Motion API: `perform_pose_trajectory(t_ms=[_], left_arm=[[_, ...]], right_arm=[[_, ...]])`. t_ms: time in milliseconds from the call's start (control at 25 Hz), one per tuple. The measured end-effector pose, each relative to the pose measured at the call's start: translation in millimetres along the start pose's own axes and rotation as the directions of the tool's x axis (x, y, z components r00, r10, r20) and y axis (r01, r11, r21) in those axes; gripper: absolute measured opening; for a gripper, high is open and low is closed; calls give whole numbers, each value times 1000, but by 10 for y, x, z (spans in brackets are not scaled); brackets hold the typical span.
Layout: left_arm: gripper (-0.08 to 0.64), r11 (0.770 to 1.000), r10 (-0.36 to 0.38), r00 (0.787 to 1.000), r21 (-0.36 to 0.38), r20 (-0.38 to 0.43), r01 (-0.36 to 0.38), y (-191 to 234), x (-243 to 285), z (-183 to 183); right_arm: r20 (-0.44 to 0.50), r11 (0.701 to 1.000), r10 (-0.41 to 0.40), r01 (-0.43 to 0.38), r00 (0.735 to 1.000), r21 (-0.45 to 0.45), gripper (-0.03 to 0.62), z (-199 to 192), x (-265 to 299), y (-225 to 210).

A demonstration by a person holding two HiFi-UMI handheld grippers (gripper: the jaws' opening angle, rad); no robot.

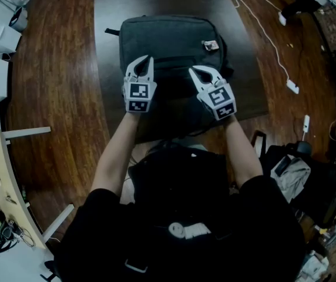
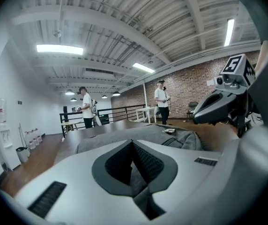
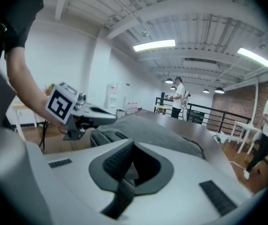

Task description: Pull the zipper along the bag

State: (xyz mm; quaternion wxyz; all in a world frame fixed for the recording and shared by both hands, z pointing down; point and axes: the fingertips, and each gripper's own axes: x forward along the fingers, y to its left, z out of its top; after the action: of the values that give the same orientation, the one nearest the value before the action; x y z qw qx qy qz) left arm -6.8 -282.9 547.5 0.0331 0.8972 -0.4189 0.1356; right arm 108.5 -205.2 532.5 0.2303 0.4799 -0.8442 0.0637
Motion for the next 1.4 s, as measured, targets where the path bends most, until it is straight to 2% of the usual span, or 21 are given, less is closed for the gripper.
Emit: perform_pose_trajectory(t_ms=[160,240,400,760,920,1240,1400], left_arm=[[-3,999,-45,998,-10,51,46,-184,-144,134],[-3,998,-52,996,-23,68,53,-253,-200,189],[-3,998,-50,995,-38,81,53,-405,-294,267],[-3,999,3,995,-34,99,1,-799,-632,363],[-3,1000,10,994,-29,110,-7,-1120,-741,431],[-3,999,22,991,-30,131,-18,-1739,-1029,546],[-3,999,38,988,-31,146,-34,-1992,-1197,617]], right_arm=[[106,991,-45,30,993,134,6,263,10,105],[145,986,-36,12,989,166,6,349,1,166],[177,988,19,-46,984,151,5,405,-77,295],[224,989,54,-84,973,125,6,401,-494,476],[250,989,46,-80,967,128,9,334,-783,471],[320,973,40,-110,946,204,13,202,-1396,485],[314,978,12,-77,949,195,10,81,-1649,491]])
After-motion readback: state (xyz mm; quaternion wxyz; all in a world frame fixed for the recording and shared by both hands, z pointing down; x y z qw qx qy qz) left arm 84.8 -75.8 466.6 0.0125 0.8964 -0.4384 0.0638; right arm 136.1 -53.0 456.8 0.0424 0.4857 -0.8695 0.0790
